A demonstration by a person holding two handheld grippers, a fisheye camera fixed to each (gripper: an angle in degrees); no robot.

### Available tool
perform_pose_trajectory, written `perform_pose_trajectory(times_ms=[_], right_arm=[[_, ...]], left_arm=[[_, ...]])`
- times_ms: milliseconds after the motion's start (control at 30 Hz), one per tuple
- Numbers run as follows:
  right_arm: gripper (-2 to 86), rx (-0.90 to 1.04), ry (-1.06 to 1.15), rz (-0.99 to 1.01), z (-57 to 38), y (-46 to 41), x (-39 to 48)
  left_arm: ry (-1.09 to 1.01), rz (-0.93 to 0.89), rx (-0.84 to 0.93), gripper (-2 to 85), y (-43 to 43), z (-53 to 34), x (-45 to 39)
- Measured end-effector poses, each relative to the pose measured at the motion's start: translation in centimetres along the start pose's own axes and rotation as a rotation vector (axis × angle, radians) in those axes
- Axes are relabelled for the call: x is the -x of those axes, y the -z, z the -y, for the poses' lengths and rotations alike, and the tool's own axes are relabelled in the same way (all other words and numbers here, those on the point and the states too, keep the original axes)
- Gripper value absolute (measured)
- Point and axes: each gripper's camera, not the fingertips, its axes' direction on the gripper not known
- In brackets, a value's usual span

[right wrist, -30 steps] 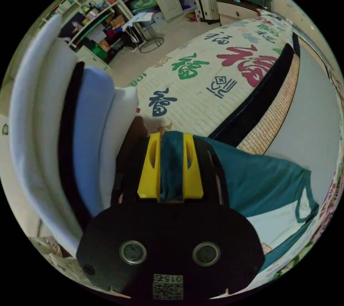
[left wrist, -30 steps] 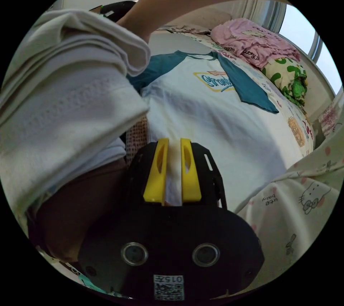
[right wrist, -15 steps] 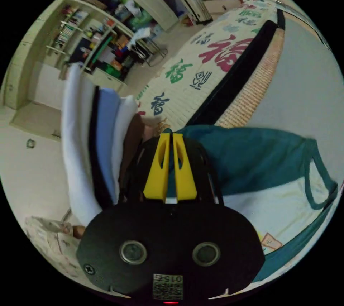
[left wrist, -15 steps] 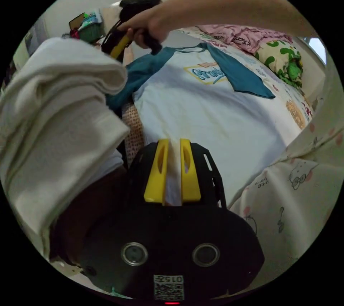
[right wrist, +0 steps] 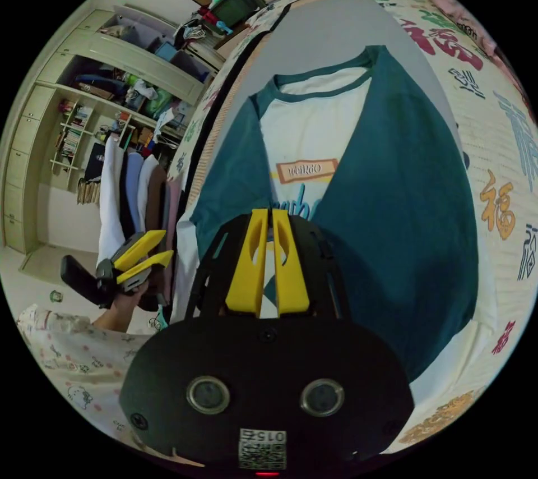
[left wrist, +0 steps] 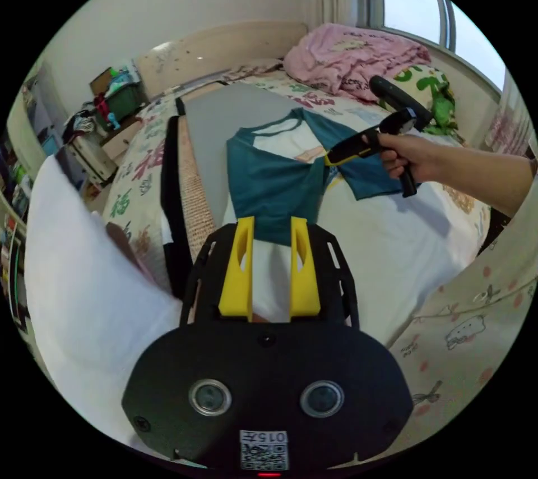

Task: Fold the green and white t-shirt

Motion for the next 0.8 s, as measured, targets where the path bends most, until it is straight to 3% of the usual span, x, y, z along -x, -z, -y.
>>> perform_pose_trajectory(times_ms=[267, 467, 800], right_arm=[[-0.1, 0.009, 0.039, -0.035, 2.3, 1.0, 4.6], [-0.6, 0.026, 0.084, -0.087, 3.6, 1.0, 8.7], [-1.0, 0.085, 0.306, -0.287, 3.6, -0.7, 18.1]], left_arm=[[-0.146, -0.087, 0.142, 8.8, -7.3, 6.4, -0.2], [-0.116, -0.078, 0.145, 0.9, -8.7, 8.3, 1.7], [-0.106, -0.126, 0.195, 1.1, -11.4, 8.8, 5.3]])
